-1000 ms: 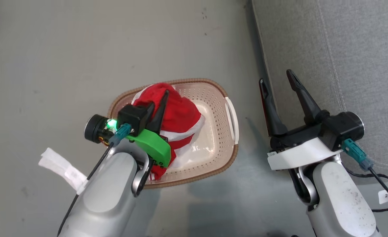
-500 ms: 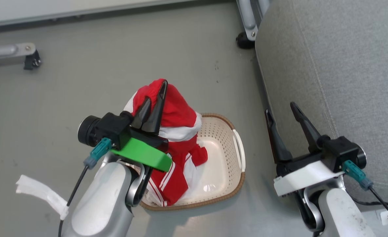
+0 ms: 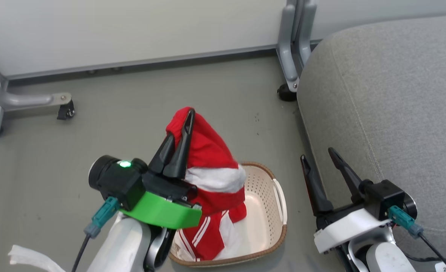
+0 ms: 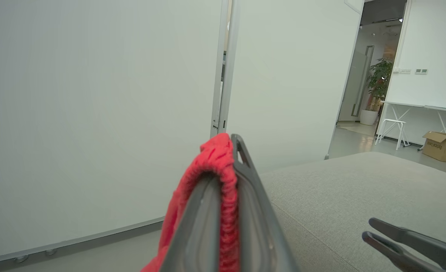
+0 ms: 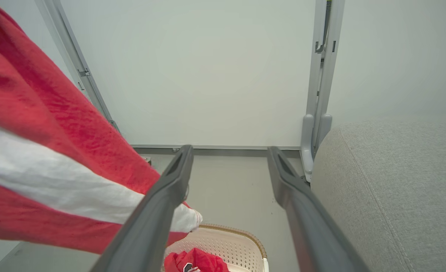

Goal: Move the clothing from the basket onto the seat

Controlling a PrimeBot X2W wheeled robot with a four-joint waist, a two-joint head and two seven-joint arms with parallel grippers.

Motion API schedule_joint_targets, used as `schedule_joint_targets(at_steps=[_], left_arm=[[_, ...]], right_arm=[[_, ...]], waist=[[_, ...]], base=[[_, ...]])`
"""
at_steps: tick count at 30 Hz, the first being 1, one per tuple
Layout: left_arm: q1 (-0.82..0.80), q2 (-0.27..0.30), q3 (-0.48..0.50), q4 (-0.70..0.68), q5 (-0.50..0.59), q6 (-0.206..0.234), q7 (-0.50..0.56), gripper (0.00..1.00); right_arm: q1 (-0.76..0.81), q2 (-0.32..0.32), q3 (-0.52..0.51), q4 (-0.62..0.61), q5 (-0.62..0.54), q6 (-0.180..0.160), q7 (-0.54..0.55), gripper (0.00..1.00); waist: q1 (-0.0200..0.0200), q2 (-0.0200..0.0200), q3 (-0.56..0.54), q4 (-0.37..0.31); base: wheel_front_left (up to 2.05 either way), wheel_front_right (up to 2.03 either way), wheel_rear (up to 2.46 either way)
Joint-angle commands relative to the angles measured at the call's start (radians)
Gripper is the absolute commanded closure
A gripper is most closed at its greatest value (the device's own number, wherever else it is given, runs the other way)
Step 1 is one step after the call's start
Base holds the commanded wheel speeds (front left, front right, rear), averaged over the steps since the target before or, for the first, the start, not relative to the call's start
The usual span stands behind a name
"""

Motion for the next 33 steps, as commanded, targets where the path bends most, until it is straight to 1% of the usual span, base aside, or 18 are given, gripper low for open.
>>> schedule_joint_targets(at_steps=[1, 7, 11, 25, 31, 33], left_arm=[[0.024, 0.007, -0.001, -0.01, 0.007, 0.005, 0.0, 1.0], [0.07, 0.016, -0.007, -0.052, 0.001, 0.021, 0.004, 1.0], [0.081, 0.02, -0.008, -0.066, -0.006, 0.024, 0.007, 1.0], [0.067, 0.024, -0.018, -0.089, -0.012, 0.031, 0.014, 1.0], [0.058, 0.025, -0.023, -0.091, -0.015, 0.033, 0.016, 1.0], [0.054, 0.025, -0.025, -0.091, -0.015, 0.033, 0.016, 1.0]], right_arm=[[0.019, -0.004, 0.003, -0.006, 0.008, 0.0, 0.007, 0.0], [0.051, -0.003, 0.011, -0.023, 0.017, 0.0, 0.021, 0.0], [0.055, -0.003, 0.013, -0.03, 0.02, 0.0, 0.026, 0.0], [0.039, -0.004, 0.026, -0.027, 0.027, 0.0, 0.019, 0.0], [0.021, -0.004, 0.058, -0.025, 0.028, 0.0, 0.025, 0.0], [0.012, -0.004, 0.082, -0.024, 0.03, 0.0, 0.026, 0.0]], waist=[[0.0001, -0.0001, -0.033, 0.003], [0.0001, -0.0001, -0.05, 0.0], [0.0001, -0.0001, -0.047, -0.001], [0.0001, -0.0001, -0.025, -0.005], [0.0001, -0.0001, -0.017, -0.003], [0.0001, -0.0001, -0.013, -0.002]], base=[[0.0, 0.0, 0.0], [0.0, 0.0, 0.0], [0.0, 0.0, 0.0], [0.0, 0.0, 0.0], [0.0, 0.0, 0.0], [0.0, 0.0, 0.0]])
